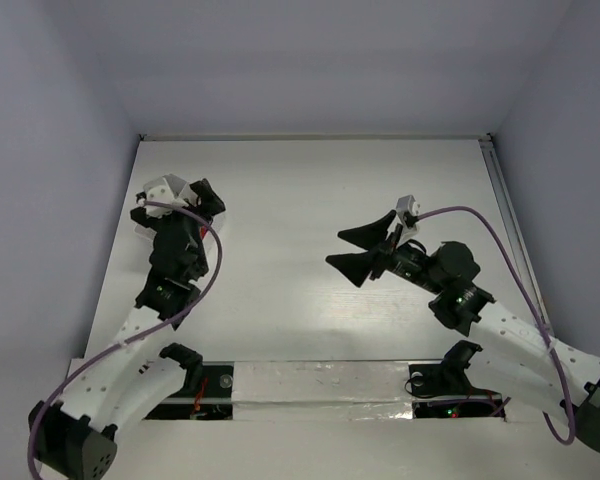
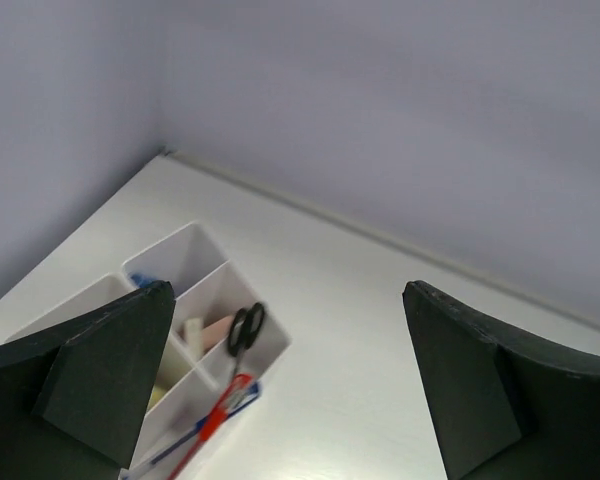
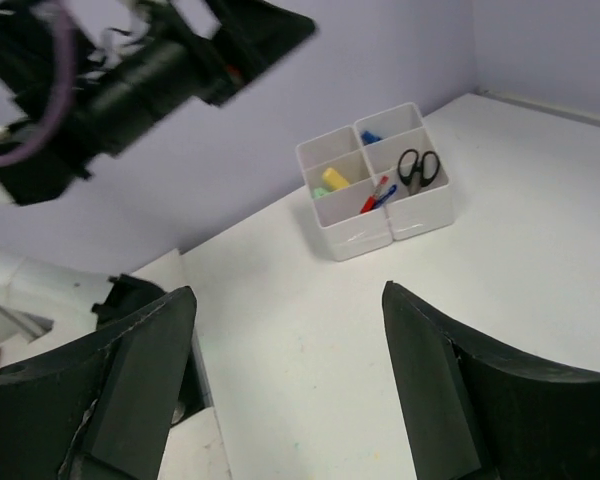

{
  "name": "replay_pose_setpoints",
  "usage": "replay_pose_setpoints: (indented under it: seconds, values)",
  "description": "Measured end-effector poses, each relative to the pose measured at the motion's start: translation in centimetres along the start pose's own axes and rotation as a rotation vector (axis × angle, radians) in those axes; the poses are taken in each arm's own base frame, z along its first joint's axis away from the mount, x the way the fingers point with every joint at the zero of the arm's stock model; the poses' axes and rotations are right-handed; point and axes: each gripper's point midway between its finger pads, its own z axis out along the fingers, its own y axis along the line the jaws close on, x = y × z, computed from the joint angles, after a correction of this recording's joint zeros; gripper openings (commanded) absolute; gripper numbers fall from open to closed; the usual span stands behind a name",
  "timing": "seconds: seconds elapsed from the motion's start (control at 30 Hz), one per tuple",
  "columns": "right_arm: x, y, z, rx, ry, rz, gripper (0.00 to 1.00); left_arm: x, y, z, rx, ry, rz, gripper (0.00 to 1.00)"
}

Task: Sort the stationery into containers
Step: Reset both arms

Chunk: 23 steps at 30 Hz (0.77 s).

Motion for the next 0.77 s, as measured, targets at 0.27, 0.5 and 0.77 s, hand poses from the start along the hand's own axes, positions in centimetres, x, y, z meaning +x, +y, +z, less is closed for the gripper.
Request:
replay_pose_setpoints:
  seconds: [0.27, 0.5, 0.77]
  values:
    - [-4.3, -2.1, -2.8, 0.212, -0.164, -0.049, 1.00, -9.8, -2.3, -4.5, 0.227, -0.088, -0.173, 0.99]
    - [-9.6, -4.8, -7.3, 0.517, -0.278, -0.084, 1.00, -12.0, -4.0, -8.0, 0.420, -0.043, -0.193, 0.99]
    - [-13.3, -4.7, -12.0, 0.648, -0.403, -0.100, 1.00, -10.7, -5.4, -10.1, 0.560, 0.021, -0.170, 0.99]
